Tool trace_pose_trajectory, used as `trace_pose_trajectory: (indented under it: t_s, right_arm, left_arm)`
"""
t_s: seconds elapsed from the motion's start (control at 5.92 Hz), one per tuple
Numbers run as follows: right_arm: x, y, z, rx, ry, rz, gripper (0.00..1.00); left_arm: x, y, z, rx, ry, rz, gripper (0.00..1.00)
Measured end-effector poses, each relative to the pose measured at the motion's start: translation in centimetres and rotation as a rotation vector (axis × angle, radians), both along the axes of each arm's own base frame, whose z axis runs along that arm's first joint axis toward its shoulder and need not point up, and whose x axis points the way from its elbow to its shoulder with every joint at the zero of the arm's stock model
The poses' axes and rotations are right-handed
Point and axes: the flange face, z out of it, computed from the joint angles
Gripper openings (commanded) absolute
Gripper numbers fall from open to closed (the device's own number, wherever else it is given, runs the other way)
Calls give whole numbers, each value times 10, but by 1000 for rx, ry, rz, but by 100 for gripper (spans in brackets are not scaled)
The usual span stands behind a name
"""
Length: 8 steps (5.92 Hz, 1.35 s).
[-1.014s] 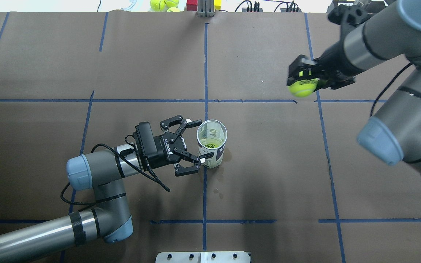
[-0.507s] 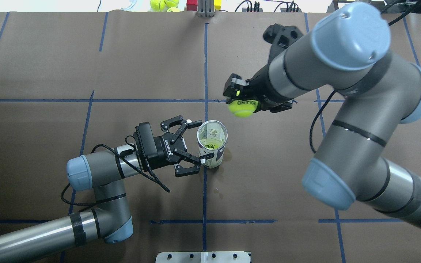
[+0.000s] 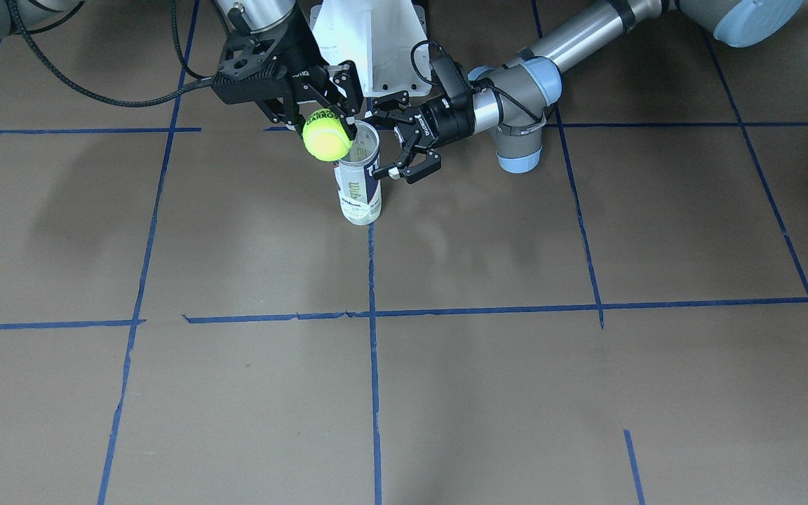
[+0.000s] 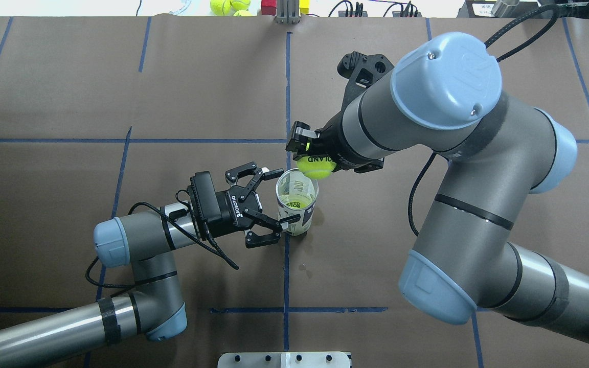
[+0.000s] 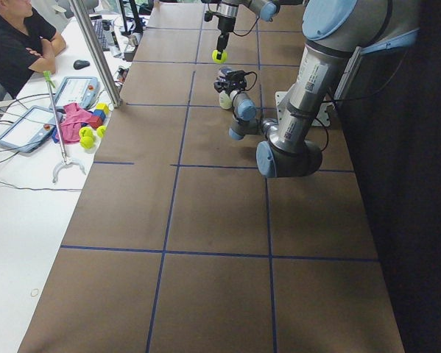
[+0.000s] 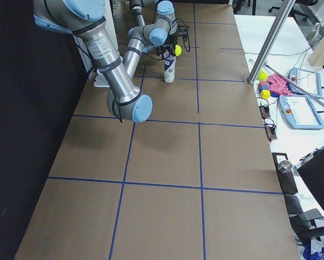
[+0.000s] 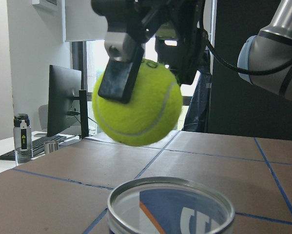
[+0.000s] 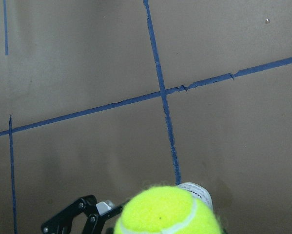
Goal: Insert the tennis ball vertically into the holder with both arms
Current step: 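Carry the second ball with the right gripper over the can, then lower the ball into the can and open the right gripper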
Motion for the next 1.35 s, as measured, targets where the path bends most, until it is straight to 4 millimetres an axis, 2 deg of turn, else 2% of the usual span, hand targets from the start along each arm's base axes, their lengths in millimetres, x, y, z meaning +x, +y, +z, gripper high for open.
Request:
trace_pose_trajectory:
  t_s: [0.17,0.34,0.51,1.01,1.35]
  right_arm:
    - [-6,6,-2,-7,-4,-7,38]
    - [-12,11,-6,-21,-10,-5,74]
    - [-18,17,-8,-35,-14,5,99]
    - [-33,29,-9,-67,-16,52,100]
    - [-26,28,-15,-60,-31,64,100]
  left_arm:
    - [0,1,0,-5,3,5,99]
    - [0,1,1,-19,8,16,99]
    - [0,1,2,-32,12,27,99]
    - [-1,2,2,-37,22,34,99]
    - [-13,5,3,-34,36,34,100]
